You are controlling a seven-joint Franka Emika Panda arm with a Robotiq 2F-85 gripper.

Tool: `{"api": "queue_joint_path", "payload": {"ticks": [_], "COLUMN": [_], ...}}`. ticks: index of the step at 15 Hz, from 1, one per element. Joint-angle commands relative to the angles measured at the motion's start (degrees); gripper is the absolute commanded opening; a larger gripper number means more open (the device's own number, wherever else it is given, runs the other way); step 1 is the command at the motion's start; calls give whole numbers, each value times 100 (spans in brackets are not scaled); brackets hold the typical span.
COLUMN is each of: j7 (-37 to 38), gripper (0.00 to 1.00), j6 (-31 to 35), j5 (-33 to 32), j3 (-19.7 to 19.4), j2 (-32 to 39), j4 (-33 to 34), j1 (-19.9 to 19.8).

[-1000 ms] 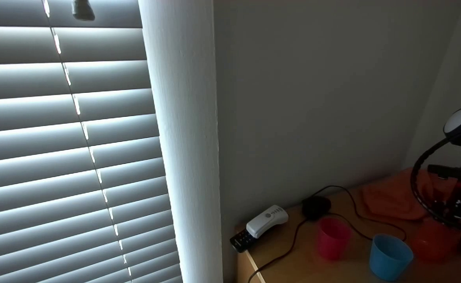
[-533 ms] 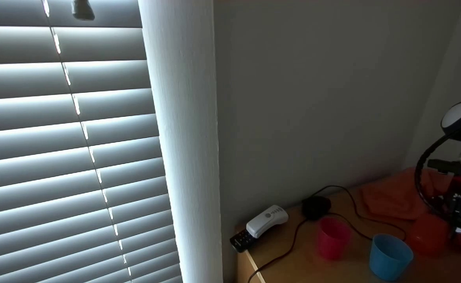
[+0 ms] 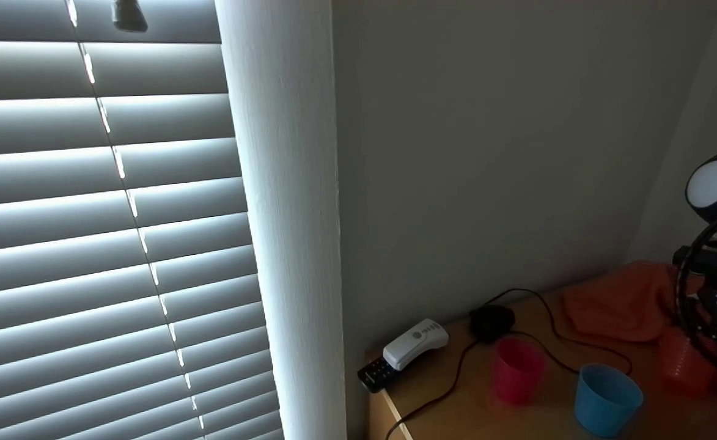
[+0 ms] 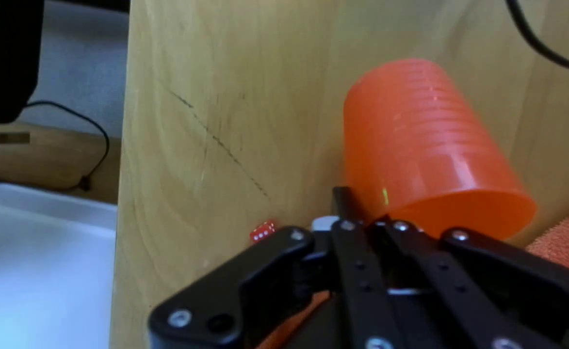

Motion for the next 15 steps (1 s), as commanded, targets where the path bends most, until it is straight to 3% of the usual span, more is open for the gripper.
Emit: {"api": "queue_joint_path", "payload": {"ticks": [1, 8, 15], "j7": [355, 1470, 3307], "gripper": [2, 2, 2], "j6": [1000, 2545, 3075], "j5": [-958, -2559, -4657], "j3": [-165, -168, -329], "j2": [-774, -1270, -1374], "j4": [-1056, -2187, -2563], "j1": [441, 860, 1147]}}
